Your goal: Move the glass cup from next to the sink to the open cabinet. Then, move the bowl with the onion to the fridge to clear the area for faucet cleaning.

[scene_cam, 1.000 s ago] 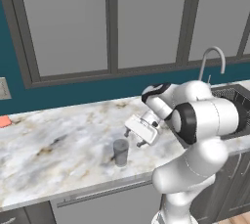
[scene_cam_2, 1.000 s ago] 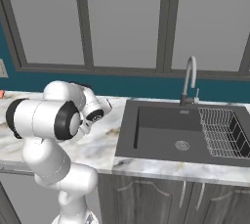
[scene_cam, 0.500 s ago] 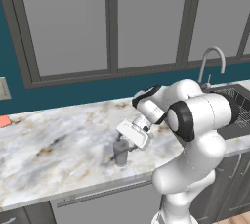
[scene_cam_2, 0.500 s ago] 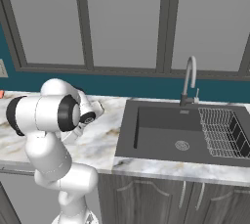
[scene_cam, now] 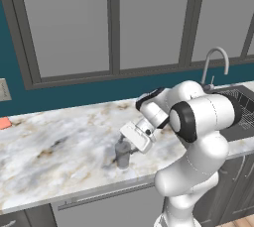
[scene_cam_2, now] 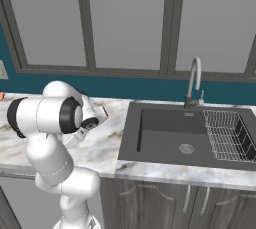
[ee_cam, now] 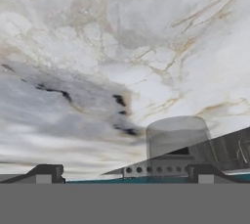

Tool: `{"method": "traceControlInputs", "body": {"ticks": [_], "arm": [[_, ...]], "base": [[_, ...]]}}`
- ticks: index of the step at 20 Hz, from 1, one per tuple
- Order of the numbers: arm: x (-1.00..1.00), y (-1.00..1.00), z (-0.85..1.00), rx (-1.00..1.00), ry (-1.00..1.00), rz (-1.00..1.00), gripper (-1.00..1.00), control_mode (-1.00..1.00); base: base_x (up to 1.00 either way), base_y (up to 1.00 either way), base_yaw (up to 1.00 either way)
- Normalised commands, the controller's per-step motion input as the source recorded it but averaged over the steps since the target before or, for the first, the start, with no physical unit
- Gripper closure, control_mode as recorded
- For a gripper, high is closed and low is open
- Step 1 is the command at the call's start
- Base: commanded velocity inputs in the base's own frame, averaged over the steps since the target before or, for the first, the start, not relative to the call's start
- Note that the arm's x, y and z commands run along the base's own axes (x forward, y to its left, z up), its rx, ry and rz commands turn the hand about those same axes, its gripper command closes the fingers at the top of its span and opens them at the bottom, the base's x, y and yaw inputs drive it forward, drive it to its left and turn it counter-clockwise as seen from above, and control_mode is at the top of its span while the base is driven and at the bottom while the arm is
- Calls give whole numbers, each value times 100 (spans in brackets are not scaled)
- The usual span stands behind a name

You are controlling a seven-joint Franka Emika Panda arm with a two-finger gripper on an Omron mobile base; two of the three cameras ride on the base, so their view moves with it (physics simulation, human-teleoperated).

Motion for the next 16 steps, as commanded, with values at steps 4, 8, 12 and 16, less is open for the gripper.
{"method": "traceControlInputs", "body": {"ticks": [4, 8, 12, 16], "arm": [[3, -4, 0, 0, 0, -15, -100, -100], [24, -2, -13, 0, 1, -10, -100, -100], [51, 0, -22, 0, 8, 0, -100, -100], [39, 0, -34, -4, 14, 0, -100, -100]], "base": [[0, 0, 0], [0, 0, 0], [0, 0, 0], [0, 0, 0]]}}
